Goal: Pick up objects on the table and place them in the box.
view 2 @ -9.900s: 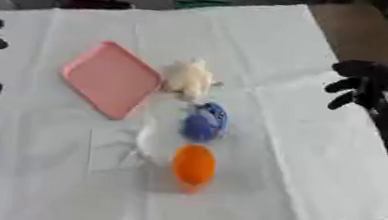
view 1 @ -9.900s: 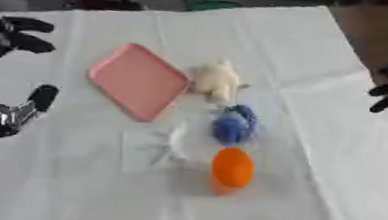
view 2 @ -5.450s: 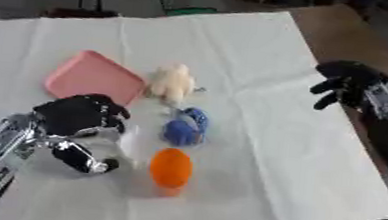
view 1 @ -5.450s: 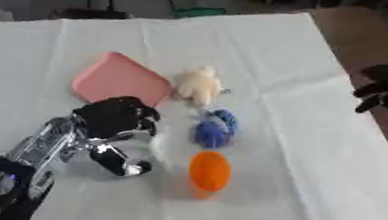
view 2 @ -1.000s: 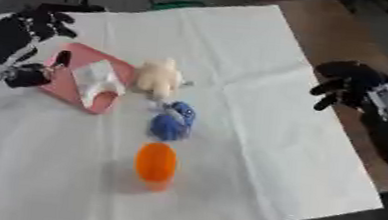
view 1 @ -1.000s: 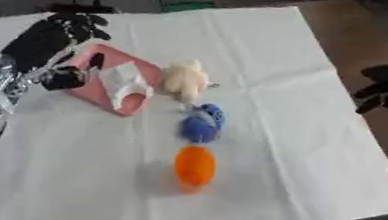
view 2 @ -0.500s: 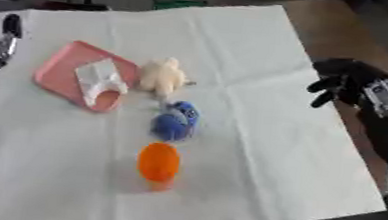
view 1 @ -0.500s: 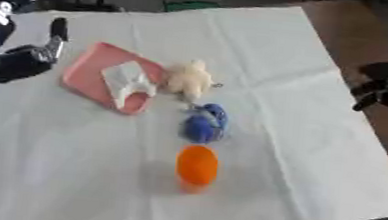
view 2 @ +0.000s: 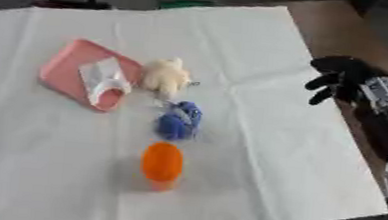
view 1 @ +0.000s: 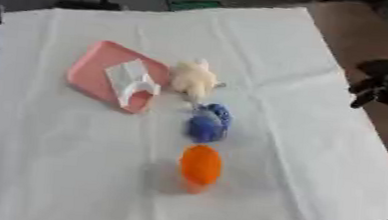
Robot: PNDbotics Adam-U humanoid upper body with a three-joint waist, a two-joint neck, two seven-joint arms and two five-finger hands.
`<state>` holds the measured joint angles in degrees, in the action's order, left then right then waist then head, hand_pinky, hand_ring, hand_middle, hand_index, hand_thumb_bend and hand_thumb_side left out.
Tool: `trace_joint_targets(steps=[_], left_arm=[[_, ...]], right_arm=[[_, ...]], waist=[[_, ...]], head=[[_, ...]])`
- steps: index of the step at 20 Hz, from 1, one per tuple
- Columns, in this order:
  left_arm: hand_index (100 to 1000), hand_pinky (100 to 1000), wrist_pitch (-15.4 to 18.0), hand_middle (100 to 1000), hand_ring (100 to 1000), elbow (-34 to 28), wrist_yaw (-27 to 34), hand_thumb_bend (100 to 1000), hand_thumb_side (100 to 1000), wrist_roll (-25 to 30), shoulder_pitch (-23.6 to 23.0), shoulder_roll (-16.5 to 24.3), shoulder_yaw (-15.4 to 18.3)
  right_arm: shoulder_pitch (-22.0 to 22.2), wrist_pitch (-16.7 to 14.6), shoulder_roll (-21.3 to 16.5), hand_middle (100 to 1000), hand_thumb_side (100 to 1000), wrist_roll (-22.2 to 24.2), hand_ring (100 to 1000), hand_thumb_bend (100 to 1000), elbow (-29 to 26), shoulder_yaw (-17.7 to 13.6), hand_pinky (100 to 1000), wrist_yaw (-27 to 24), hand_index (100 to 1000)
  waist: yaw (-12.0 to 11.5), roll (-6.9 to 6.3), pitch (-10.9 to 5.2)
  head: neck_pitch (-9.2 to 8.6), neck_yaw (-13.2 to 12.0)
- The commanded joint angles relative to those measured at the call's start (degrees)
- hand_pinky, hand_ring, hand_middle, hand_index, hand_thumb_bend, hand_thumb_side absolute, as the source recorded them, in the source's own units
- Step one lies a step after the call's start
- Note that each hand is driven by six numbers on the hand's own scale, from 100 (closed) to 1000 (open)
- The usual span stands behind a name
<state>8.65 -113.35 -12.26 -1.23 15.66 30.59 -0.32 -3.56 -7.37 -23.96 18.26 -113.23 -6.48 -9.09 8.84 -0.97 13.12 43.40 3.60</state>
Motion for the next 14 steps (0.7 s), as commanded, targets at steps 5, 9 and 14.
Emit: trace_joint_targets(steps=[5,9,14], left_arm=[[737,713,1.05,795,694,-1.24,0.85,100,644,1.05,-0.55,-0.15,1.0],[735,711,1.33,792,692,-1.24,0.78,100,644,1.34,-0.87,-0.43,1.0],[736,712,2.15,792,692,-1.24,0.5,100,628,1.85,-1.15,-0.8,0.74]], right_arm=[[-0.4,-0.13,-0.92,761,950,-0.13,653,100,-0.52,-0.63,538,0.09,745],[-0.59,-0.14,-0.94,761,950,0.0,652,100,-0.57,-0.54,538,0.13,745],[-0.49,-0.17,-1.09,760,949,0.05,652,100,-0.57,-0.54,538,0.16,745]], waist=[[0.19,0.03,-0.97],[-0.31,0.1,-0.73],[0.05,-0.01,-0.82]], head=[[0.32,0.63],[0.0,0.35],[-0.52,1.23]])
